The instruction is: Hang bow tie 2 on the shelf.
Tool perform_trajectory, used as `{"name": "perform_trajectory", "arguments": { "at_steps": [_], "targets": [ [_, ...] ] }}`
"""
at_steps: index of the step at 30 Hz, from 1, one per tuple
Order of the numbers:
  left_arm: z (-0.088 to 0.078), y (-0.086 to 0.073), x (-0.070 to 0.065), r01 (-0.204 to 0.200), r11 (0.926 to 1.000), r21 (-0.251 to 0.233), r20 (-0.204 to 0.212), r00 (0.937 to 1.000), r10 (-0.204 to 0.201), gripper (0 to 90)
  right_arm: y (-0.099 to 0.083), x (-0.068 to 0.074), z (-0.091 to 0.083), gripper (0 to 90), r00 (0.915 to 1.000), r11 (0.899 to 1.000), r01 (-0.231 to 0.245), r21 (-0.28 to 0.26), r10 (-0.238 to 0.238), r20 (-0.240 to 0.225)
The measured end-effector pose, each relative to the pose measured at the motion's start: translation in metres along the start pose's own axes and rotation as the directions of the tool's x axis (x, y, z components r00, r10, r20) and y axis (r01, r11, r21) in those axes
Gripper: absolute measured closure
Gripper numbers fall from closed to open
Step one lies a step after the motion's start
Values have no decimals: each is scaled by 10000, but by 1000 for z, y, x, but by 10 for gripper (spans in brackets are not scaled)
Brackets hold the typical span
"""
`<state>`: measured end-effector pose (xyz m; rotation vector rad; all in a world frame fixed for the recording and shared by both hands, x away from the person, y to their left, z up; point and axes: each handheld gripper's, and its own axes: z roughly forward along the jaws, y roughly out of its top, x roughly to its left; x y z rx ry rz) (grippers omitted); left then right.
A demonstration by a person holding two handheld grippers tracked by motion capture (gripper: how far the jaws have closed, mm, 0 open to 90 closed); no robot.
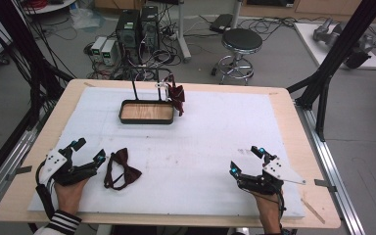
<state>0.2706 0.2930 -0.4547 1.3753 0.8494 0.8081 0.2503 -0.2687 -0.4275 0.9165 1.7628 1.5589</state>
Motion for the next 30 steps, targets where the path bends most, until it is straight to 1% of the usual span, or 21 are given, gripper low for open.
{"name": "perform_trajectory", "arguments": {
  "at_steps": [5,7,9,10,12,14,16,18,21,23,25,28,30],
  "targets": [
    [0,0,1,96,10000,-17,-5,10000,-96,150,-4,-2,2,96,9999,9999,-113,18,112,100],
    [-2,1,0,-17,9998,-214,-69,10000,16,151,-6,-2,2,96,9997,9998,-182,54,181,132],
    [-3,2,0,-51,9996,-284,-24,10000,50,152,-8,-3,0,96,9993,9994,-331,18,331,180],
    [-2,2,0,-8,9997,-232,-2,10000,8,152,-9,-5,0,96,9994,9996,-266,-40,267,241],
    [-1,2,0,5,9999,-104,27,10000,-5,152,-10,-6,0,96,9989,9993,-364,-29,365,299],
    [-1,3,0,-63,10000,-72,15,10000,64,152,-12,-7,0,96,9989,9995,-309,-14,309,343],
    [-2,6,0,-59,9999,-98,39,10000,60,152,-13,-7,-1,96,9984,9989,-469,74,466,334],
    [-4,10,0,-123,9999,-83,88,9999,124,152,-14,-8,-1,96,9985,9992,-398,5,397,389],
    [-6,17,1,-159,9999,-55,171,9997,160,152,-16,-8,-2,96,9980,9988,-489,41,487,396],
    [-7,22,3,-170,9998,-34,231,9996,171,152,-16,-8,-2,96,9982,9990,-441,11,440,397],
    [-8,28,5,-107,9999,32,323,9994,106,152,-17,-8,-2,96,9984,9991,-421,-13,421,385],
    [-9,36,6,-184,9996,225,482,9987,173,152,-19,-8,-1,96,9982,9991,-428,-2,428,416],
    [-9,42,6,-317,9984,461,600,9978,290,152,-20,-8,-1,96,9982,9990,-446,55,443,412]
  ]
}}
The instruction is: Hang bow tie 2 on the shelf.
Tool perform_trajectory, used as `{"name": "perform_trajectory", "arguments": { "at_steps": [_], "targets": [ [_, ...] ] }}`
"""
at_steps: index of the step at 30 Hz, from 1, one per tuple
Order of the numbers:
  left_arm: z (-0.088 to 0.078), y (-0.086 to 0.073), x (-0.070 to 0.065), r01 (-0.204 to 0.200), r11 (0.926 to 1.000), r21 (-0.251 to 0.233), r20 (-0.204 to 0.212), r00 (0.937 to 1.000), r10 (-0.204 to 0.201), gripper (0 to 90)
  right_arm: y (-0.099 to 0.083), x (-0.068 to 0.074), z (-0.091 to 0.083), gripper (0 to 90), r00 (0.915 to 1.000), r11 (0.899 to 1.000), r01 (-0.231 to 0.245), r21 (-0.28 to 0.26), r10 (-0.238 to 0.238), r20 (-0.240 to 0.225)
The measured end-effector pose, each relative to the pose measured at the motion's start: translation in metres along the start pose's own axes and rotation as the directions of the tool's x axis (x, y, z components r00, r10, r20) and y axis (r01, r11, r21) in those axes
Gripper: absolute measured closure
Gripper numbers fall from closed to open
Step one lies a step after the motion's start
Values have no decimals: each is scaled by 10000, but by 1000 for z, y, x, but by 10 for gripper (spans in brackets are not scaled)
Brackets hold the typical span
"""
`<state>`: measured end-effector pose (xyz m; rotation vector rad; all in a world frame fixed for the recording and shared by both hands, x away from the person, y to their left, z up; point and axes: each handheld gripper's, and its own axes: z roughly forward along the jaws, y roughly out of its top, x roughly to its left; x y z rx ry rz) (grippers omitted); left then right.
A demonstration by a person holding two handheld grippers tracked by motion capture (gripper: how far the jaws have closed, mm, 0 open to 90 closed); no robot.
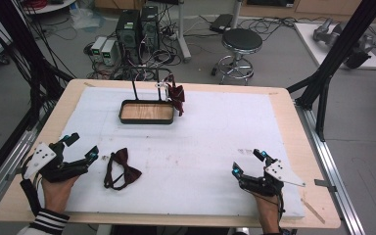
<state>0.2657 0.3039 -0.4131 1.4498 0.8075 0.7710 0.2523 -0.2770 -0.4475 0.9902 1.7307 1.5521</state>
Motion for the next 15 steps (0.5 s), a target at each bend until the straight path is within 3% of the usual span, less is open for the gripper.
{"name": "perform_trajectory", "arguments": {
  "at_steps": [6,11,15],
  "targets": [
    [-2,22,-1,-481,9955,815,493,9978,441,152,-1,-1,0,96,10000,10000,9,51,-10,67],
    [2,32,-2,-893,9817,1682,992,9924,733,151,-3,-2,0,96,9999,9999,-80,82,79,126],
    [8,35,-5,-1063,9654,2382,1352,9879,754,152,-3,-1,-1,96,9998,9999,-148,-8,148,149]
  ]
}}
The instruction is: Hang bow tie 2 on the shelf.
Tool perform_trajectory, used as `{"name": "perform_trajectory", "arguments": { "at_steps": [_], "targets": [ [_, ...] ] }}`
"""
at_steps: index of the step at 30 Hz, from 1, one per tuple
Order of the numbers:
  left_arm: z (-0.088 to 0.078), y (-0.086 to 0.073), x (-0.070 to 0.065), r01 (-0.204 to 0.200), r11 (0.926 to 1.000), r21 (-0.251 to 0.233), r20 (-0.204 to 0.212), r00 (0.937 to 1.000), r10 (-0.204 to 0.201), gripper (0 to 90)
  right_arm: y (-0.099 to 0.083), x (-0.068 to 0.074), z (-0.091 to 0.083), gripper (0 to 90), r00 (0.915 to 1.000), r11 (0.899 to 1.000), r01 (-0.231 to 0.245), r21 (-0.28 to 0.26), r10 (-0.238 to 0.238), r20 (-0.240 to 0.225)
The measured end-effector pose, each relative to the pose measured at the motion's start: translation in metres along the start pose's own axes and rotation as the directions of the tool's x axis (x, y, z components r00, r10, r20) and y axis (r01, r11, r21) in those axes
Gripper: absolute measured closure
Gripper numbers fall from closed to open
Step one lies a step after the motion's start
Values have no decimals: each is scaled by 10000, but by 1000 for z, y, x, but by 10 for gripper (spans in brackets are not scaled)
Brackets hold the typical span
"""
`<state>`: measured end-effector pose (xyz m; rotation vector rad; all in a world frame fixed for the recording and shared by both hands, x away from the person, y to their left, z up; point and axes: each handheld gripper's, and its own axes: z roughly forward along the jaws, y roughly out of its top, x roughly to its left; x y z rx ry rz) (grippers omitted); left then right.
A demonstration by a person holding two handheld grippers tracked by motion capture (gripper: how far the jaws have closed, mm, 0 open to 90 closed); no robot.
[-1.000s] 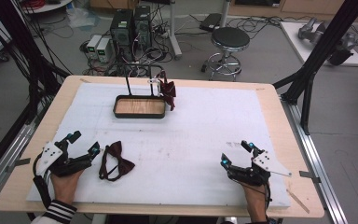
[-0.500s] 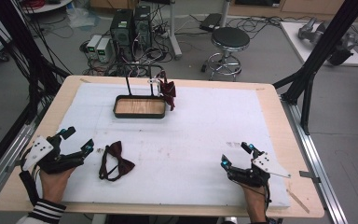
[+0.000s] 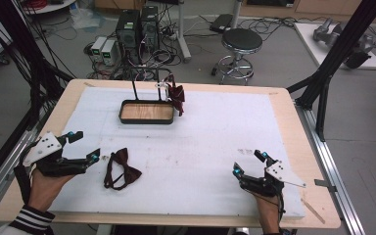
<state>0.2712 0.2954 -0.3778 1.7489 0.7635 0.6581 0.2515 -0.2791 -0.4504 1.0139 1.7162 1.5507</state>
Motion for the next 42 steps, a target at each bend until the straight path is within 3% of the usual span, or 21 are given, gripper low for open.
{"name": "perform_trajectory", "arguments": {
  "at_steps": [4,10,15,19,22,24,29,30,32,37,39,41,42],
  "targets": [
    [4,6,-2,-285,9971,709,379,9989,258,152,0,0,0,96,10000,10000,60,2,-60,21],
    [11,12,-4,-810,9814,1738,840,9942,672,152,-1,0,0,96,9999,9999,120,-57,-120,43],
    [20,14,-9,-1367,9571,2553,1384,9849,1037,156,-1,1,0,96,9998,9999,173,-11,-173,18],
    [31,16,-13,-1893,9319,3094,1807,9738,1378,164,-1,2,0,96,9996,9996,296,-18,-296,0],
    [42,17,-16,-2362,9059,3516,2196,9615,1654,165,-1,3,0,96,9996,9996,294,-1,-294,8],
    [48,17,-15,-2807,8887,3625,2600,9462,1928,175,-1,2,0,96,9996,9996,282,-8,-282,0],
    [63,16,-14,-3142,8704,3792,2957,9324,2077,178,-1,2,0,96,9998,9998,215,-5,-215,-9],
    [65,14,-13,-3172,8721,3726,3075,9289,2065,180,-1,2,0,96,9998,9998,182,-10,-182,-14],
    [69,12,-12,-3327,8668,3715,3209,9221,2163,185,-1,1,0,96,9998,9998,210,-44,-210,-24],
    [80,9,-8,-3770,8406,3889,3583,9025,2390,190,-1,0,-1,97,9999,9999,113,-96,-114,-19],
    [83,9,-9,-3995,8306,3879,3773,8910,2523,195,-1,0,-1,96,10000,9999,75,-70,-75,-9],
    [86,10,-9,-4330,8130,3893,4032,8737,2723,210,-1,0,-1,96,10000,10000,65,-68,-65,-10],
    [87,10,-10,-4374,8104,3899,4110,8702,2719,211,-1,0,-1,97,10000,10000,64,-71,-64,-13]
  ]
}}
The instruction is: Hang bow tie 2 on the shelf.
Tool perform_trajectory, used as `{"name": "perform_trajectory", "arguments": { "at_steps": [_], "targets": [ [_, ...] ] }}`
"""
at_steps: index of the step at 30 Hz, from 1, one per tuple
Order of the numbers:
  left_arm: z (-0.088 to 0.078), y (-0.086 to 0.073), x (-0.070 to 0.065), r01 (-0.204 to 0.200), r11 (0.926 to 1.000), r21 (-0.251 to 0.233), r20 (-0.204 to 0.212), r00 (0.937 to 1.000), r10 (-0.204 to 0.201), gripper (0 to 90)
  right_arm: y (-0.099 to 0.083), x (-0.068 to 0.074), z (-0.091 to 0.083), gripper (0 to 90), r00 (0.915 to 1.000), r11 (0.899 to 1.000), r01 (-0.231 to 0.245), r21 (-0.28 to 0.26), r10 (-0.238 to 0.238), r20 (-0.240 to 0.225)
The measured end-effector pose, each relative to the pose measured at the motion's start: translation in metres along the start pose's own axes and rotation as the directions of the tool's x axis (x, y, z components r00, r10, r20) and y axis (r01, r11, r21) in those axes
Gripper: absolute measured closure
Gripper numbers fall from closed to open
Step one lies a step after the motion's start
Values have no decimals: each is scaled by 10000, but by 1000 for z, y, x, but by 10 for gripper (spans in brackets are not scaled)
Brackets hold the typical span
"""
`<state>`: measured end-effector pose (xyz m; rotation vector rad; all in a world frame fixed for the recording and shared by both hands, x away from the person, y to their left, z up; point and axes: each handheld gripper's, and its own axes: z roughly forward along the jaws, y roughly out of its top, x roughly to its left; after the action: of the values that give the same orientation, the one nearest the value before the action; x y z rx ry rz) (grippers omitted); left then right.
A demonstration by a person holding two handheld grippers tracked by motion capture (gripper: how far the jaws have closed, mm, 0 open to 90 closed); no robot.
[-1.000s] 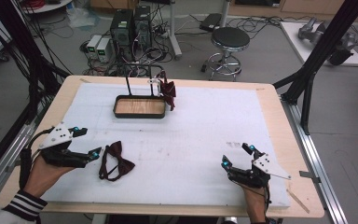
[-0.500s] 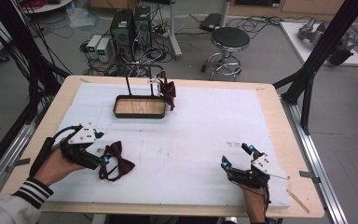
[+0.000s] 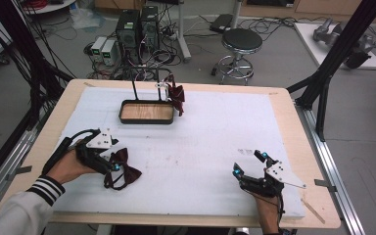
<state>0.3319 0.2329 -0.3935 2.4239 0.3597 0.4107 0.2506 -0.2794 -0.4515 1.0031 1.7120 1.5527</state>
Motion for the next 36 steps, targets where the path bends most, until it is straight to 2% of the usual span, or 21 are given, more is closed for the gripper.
{"name": "perform_trajectory", "arguments": {
  "at_steps": [7,9,13,17,22,26,33,36],
  "targets": [
    [8,2,6,-185,9997,176,317,9993,179,211,0,0,0,96,10000,10000,-32,-6,32,0],
    [11,3,8,-369,9988,330,511,9981,352,211,0,0,0,96,10000,10000,-61,-5,61,-7],
    [15,5,13,-485,9975,507,771,9960,445,211,0,0,0,96,10000,10000,-19,-5,19,-8],
    [20,5,15,-780,9950,628,1217,9901,700,211,0,0,0,97,10000,10000,-5,-51,5,-3],
    [26,6,15,-1103,9910,760,1355,9858,993,224,0,0,0,96,10000,10000,-5,-51,5,-1],
    [31,6,19,-1186,9892,863,1522,9828,1045,224,0,0,0,97,10000,10000,-14,-38,14,3],
    [35,5,28,-1024,9890,1067,2031,9760,791,225,0,0,-1,97,10000,9999,73,-112,-73,11],
    [35,3,29,-1058,9876,1161,2076,9749,801,225,0,0,-1,97,10000,9999,80,-117,-80,10]
  ]
}}
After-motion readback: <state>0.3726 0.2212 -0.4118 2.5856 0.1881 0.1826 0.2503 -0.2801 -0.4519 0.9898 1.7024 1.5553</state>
